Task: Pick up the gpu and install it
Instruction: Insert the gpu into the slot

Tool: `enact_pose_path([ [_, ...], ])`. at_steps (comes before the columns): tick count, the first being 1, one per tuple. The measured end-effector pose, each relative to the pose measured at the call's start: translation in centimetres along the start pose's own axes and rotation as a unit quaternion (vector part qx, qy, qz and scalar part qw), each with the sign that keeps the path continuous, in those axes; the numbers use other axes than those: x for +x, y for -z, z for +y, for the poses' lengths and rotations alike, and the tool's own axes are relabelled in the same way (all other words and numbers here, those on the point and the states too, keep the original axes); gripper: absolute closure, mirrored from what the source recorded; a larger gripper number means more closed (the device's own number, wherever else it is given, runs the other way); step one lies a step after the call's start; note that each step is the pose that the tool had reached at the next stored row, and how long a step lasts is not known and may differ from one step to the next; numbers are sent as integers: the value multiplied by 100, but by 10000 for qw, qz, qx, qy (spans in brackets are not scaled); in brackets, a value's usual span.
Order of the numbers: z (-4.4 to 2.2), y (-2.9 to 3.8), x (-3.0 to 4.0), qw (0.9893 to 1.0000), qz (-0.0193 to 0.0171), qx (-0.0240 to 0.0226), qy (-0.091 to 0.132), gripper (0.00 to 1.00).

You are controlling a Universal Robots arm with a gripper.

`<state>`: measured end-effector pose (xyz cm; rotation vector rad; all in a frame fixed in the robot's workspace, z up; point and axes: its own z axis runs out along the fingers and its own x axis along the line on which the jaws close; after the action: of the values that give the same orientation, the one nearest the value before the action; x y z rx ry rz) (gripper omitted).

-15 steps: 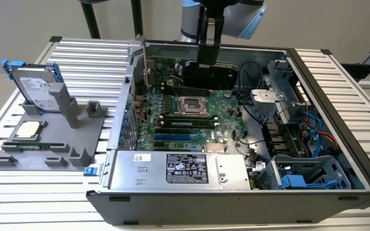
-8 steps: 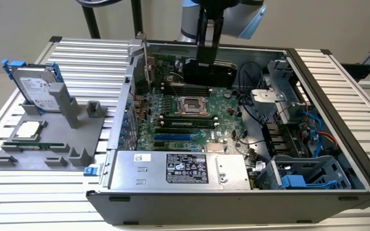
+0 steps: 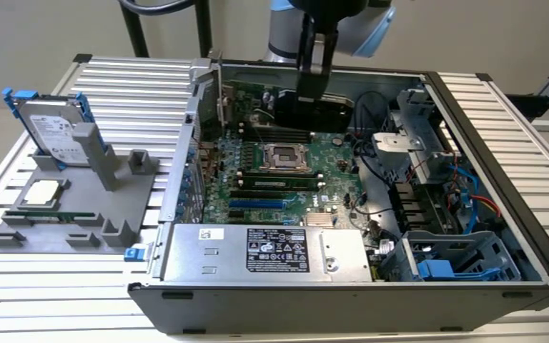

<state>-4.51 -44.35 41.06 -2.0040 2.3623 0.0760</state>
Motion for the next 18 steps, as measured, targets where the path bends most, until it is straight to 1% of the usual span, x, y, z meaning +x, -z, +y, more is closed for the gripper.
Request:
enact_pose_path([
  [1, -10, -4, -2, 10000, 9, -14, -1, 100],
  [3, -21, -15, -3, 10000, 19, -22, -2, 100],
  [11, -23, -21, -3, 10000, 20, -22, -2, 100],
  [18, -24, -57, -1, 10000, 20, -23, -2, 100],
])
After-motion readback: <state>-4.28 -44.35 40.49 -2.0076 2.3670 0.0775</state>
